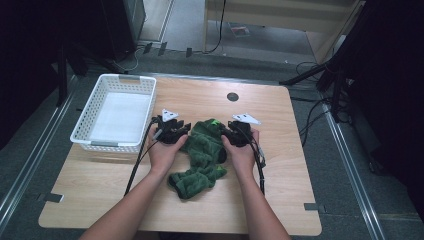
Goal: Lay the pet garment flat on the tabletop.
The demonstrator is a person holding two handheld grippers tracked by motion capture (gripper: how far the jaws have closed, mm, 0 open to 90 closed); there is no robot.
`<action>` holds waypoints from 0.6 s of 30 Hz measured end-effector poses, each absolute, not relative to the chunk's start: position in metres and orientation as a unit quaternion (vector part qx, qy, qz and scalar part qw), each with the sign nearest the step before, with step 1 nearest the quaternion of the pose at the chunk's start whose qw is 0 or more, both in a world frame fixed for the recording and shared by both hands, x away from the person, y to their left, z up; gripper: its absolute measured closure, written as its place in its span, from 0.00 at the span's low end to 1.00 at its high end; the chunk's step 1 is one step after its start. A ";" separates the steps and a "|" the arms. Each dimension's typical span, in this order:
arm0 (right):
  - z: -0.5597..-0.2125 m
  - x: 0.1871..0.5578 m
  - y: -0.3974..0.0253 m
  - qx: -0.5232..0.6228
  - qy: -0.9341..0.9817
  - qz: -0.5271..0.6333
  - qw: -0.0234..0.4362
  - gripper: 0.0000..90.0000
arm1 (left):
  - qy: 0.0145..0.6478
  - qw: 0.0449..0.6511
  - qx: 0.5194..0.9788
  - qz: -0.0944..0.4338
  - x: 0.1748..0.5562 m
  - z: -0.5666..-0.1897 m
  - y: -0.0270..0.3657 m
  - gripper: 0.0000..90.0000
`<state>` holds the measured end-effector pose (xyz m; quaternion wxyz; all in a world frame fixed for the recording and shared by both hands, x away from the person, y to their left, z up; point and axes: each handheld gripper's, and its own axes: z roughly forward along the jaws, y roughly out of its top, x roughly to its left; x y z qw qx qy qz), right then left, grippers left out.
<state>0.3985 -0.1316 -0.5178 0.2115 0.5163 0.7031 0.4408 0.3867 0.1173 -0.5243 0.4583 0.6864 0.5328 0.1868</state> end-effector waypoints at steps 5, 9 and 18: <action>-0.498 0.378 -0.149 0.507 0.694 0.480 0.174 0.61 | 0.498 0.485 0.698 0.172 0.369 -0.511 0.123 0.59; -0.500 0.347 -0.143 0.470 0.725 0.480 0.150 0.69 | 0.468 0.463 0.736 0.157 0.355 -0.520 0.111 0.60; -0.531 0.323 -0.130 0.424 0.796 0.404 0.152 0.91 | 0.441 0.365 0.805 0.155 0.335 -0.539 0.098 0.97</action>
